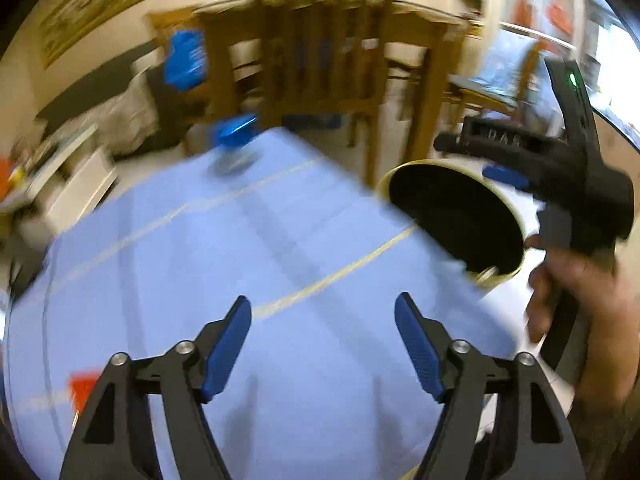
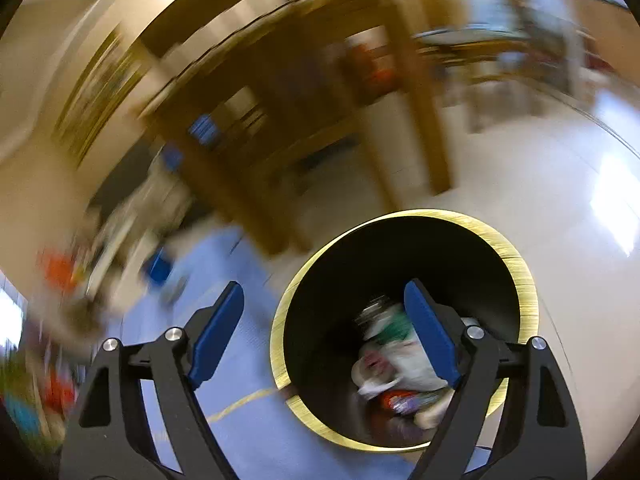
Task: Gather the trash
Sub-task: 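Grasp the red cigarette box with the right tool, then lower the red cigarette box into the bin and open the right tool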
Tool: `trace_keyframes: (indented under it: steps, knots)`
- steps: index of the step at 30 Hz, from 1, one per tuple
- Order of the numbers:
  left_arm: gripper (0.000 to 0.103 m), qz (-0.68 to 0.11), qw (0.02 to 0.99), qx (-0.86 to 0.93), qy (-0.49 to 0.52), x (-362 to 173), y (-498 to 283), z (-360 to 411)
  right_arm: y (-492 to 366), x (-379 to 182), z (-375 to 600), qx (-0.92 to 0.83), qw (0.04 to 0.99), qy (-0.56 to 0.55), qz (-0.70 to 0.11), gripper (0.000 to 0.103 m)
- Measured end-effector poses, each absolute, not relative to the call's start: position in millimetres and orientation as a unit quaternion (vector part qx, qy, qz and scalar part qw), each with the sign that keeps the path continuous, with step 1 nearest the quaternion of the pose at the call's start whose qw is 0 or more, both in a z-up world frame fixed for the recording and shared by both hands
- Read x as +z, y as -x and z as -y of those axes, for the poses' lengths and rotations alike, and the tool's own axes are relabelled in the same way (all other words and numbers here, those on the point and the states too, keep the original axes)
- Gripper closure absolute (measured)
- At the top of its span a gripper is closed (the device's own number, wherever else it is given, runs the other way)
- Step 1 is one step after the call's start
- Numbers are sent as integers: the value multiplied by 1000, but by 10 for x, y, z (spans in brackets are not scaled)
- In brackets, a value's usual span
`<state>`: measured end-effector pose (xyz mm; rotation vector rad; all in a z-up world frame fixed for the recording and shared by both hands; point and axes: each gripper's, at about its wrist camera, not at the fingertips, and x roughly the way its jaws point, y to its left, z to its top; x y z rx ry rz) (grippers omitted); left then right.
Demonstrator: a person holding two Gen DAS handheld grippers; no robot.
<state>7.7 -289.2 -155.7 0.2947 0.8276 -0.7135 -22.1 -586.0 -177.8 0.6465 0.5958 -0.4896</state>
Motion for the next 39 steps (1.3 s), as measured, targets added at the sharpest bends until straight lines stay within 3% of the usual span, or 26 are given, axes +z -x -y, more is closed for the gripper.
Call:
trace_keyframes:
  steps: [6,10,12,17,20,22,23,24,29,35,37,38,39]
  knots:
    - [38,-468,832,-295,-32,-1756,-292,1746,-574,-1738,4691,-34,914,-199,-352,19]
    - [35,-470,830,-298,-26,-1731,-109,1246,-919,-1702,4005,79,912,-171,-365,13]
    - [27,-465,832,-300,-37,-1749,31,949,-1091,-1692,3512,150,903,-112,-388,5]
    - [26,-468,839,-276,-34,-1883,92,403,-1319,-2057,2180,286,817,101,-491,6]
    - [29,-469,838,-278,-14,-1906,72,286,-1267,-2190,1827,301,793,182,-498,6]
    - [30,-465,838,-285,-16,-1887,81,294,-1323,-2174,1816,291,788,166,-516,15]
    - [33,-463,836,-293,-19,-1881,102,318,-1335,-2150,1824,288,789,163,-517,30]
    - [36,-461,834,-302,-24,-1871,111,367,-1360,-2110,1850,279,790,154,-524,33]
    - [42,-444,827,-340,-61,-1831,56,814,-1221,-1782,2040,252,818,96,-508,34]
    - [46,-416,812,-392,-122,-1694,-68,1836,-803,-899,3130,178,893,-125,-395,34]
    - [65,-410,805,-404,-142,-1663,-63,2138,-648,-843,3453,140,902,-148,-381,34]
    - [100,-413,794,-418,-158,-1670,-66,2377,-535,-844,3701,107,907,-161,-374,34]
    - [100,-419,784,-427,-167,-1679,-70,2546,-463,-848,3884,88,908,-174,-370,34]
